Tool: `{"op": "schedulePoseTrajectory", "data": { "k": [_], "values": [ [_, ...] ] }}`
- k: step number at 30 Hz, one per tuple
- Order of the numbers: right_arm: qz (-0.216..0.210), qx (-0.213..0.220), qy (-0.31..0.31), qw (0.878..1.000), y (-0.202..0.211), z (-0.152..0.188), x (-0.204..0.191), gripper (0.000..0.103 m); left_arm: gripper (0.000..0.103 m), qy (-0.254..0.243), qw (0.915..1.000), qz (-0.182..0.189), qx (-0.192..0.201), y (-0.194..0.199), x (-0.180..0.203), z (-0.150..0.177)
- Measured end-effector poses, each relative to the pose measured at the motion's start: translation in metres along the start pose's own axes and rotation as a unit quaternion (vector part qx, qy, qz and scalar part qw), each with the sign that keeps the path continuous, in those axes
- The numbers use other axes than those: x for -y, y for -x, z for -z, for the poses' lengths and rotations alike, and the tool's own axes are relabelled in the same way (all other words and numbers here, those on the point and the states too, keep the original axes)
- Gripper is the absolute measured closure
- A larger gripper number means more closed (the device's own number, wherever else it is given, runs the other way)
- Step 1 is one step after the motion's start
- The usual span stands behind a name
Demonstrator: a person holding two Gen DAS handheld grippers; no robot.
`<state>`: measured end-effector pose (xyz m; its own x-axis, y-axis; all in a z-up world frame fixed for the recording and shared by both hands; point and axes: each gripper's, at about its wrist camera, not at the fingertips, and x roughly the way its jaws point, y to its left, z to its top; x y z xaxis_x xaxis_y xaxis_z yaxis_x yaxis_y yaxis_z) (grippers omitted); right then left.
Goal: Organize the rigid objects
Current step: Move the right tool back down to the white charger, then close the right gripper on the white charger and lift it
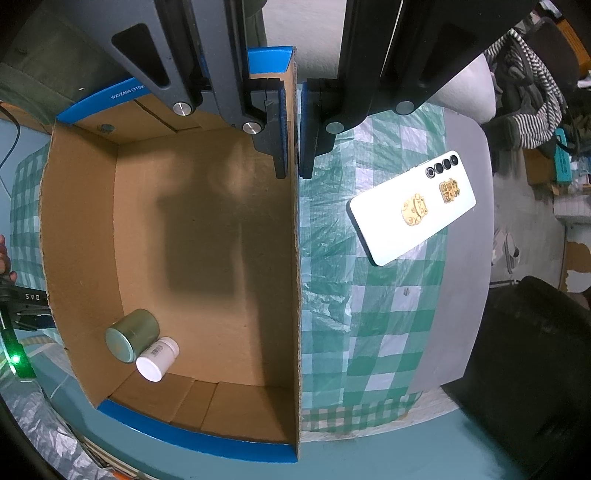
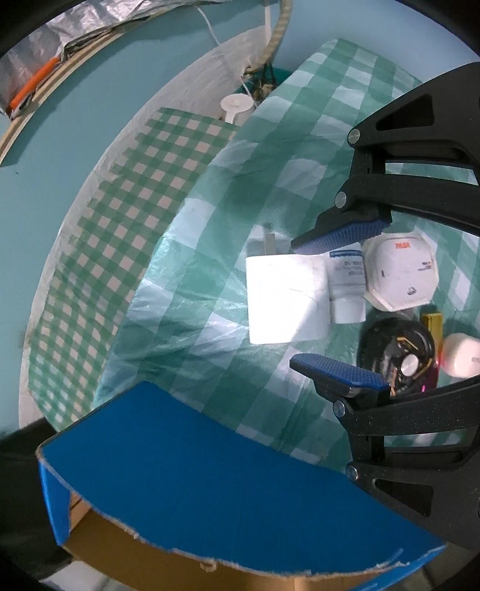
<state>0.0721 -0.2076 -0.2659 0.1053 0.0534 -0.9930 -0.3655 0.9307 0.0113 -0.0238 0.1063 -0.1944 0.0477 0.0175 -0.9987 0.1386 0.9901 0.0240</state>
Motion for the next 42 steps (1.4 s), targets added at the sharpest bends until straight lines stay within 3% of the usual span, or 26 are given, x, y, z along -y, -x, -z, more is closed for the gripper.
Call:
{"op": "schedulePoseTrajectory", "data": {
  "k": [13,22,42],
  "values": [
    [0.013,-0.026,-0.001,1.0,-0.022,-0.009,-0.002,0.045,0.097,0.001,1.0,-0.003,0.0,0.002,0.001,0.001],
    [0.018,-0.023,-0.011,1.0,-0.023,-0.01,0.001,0.053,0.097,-0.001,1.0,-0.005,0.001,0.003,0.002,0.001],
    [-0.011,0.017,-0.03,0.999,0.033,-0.002,-0.019,0.053,0.098,-0.002,1.0,-0.007,0.003,0.005,0.002,-0.001]
  ]
}}
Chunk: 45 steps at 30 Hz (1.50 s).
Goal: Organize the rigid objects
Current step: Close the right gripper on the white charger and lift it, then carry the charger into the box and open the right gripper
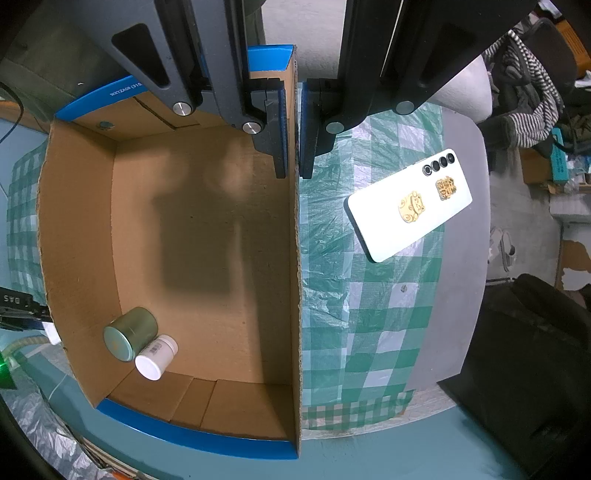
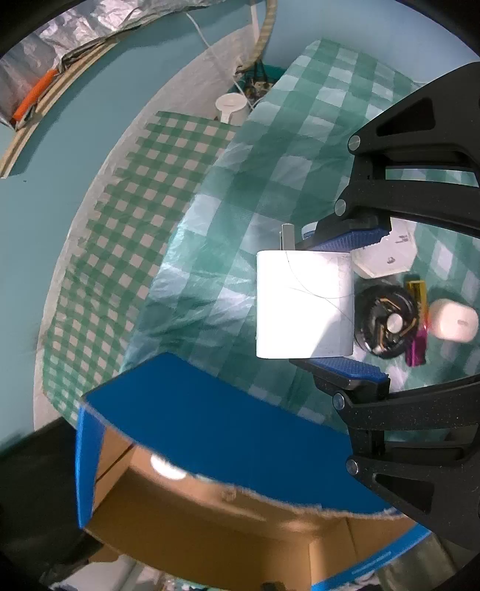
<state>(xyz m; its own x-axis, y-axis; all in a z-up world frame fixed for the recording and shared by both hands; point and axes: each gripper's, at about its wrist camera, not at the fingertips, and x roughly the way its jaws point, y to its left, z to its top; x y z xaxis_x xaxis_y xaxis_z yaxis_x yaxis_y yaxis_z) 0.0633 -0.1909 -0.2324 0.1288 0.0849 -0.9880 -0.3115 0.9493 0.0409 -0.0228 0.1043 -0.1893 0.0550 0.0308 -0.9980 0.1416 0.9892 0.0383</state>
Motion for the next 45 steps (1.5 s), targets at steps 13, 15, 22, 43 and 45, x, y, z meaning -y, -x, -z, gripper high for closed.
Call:
{"op": "schedulePoseTrajectory", "data": {
  "k": [13,15,22,43,45],
  "values": [
    [-0.021,0.035,0.006,0.999,0.048,-0.005,-0.02,0.053,0.097,0.003,0.9999,-0.01,-0.001,-0.003,0.002,-0.003],
    [-0.024,0.04,0.01,0.999,0.053,-0.007,-0.024,0.053,0.098,0.003,0.9999,-0.01,-0.002,-0.004,0.002,-0.003],
    [-0.033,0.055,0.027,0.998,0.071,-0.013,-0.041,0.053,0.097,0.001,0.9999,-0.01,-0.002,-0.006,0.003,-0.003],
    [-0.044,0.049,0.121,0.99,0.067,-0.028,-0.118,0.053,0.097,0.001,0.9999,-0.011,-0.004,-0.008,0.005,-0.002],
    [-0.041,0.042,0.13,0.99,0.061,-0.028,-0.124,0.053,0.097,0.001,0.9999,-0.011,-0.004,-0.008,0.005,-0.002]
  ]
}}
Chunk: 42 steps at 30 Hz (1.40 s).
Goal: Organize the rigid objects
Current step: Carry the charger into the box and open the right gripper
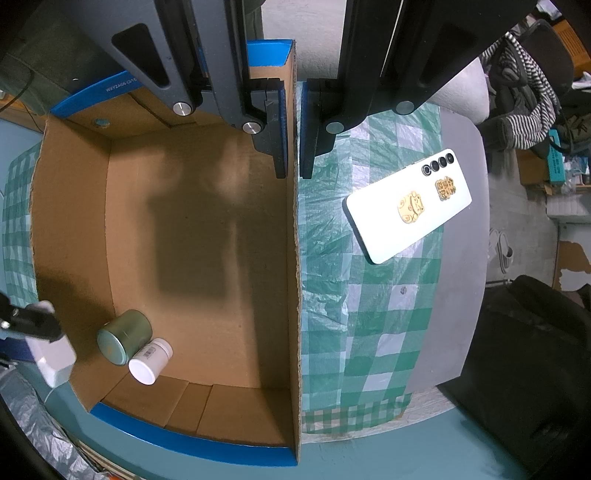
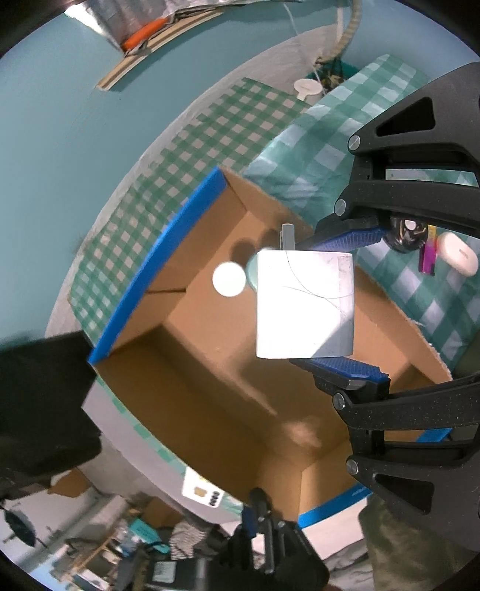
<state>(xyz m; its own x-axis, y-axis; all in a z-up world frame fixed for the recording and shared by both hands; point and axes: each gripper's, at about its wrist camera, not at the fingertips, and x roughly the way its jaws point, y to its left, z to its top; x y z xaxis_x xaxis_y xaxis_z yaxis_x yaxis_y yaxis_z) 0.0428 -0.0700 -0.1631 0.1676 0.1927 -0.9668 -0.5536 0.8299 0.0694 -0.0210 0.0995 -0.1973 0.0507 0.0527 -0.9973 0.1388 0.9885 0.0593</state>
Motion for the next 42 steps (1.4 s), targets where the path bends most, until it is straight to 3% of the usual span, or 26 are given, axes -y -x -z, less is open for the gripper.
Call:
{"op": "schedulePoseTrajectory", "data": {
  "k": [14,42],
  "values": [
    [0.005,-0.023,0.014,1.0,-0.02,0.002,-0.009,0.053,0.097,-0.001,1.0,-0.001,-0.001,-0.001,0.0,0.004],
    [0.007,0.023,-0.042,0.999,0.036,0.018,0.015,0.047,0.098,-0.008,0.9999,-0.007,-0.003,0.002,0.0,0.003]
  ]
}}
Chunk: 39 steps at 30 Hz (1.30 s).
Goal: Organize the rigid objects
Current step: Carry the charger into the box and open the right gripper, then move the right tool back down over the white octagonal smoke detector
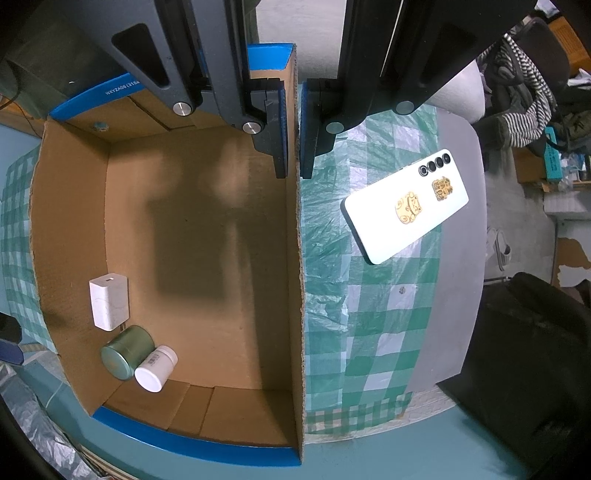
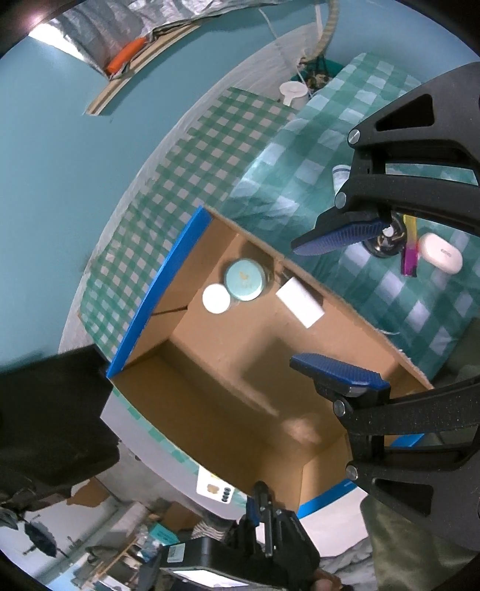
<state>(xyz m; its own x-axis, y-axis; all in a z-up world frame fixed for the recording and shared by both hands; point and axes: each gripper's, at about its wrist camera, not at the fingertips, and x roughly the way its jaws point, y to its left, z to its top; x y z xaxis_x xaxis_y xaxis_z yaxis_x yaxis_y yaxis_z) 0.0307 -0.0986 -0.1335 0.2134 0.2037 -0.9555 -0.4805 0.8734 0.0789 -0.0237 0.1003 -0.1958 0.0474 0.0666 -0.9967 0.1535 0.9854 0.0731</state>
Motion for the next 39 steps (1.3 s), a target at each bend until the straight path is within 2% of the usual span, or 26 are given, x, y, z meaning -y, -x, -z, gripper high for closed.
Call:
{"op": "schedulePoseTrajectory", "data": {
  "k": [12,24,30,39],
  "values": [
    [0.013,-0.001,-0.03,0.999,0.009,0.019,0.028,0.047,0.097,-0.003,1.0,-0.005,-0.003,0.001,0.003,0.001],
    [0.031,-0.021,-0.064,0.997,0.002,0.046,0.072,0.047,0.098,-0.002,0.9999,-0.009,-0.007,0.001,0.003,0.004],
    [0.048,-0.04,-0.076,0.995,-0.014,0.066,0.099,0.041,0.097,0.001,0.9999,-0.011,-0.008,0.001,0.003,0.003],
    [0.054,-0.08,-0.108,0.989,-0.05,0.1,0.136,0.041,0.098,0.005,0.9998,-0.018,-0.009,0.001,0.005,0.003]
  ]
}}
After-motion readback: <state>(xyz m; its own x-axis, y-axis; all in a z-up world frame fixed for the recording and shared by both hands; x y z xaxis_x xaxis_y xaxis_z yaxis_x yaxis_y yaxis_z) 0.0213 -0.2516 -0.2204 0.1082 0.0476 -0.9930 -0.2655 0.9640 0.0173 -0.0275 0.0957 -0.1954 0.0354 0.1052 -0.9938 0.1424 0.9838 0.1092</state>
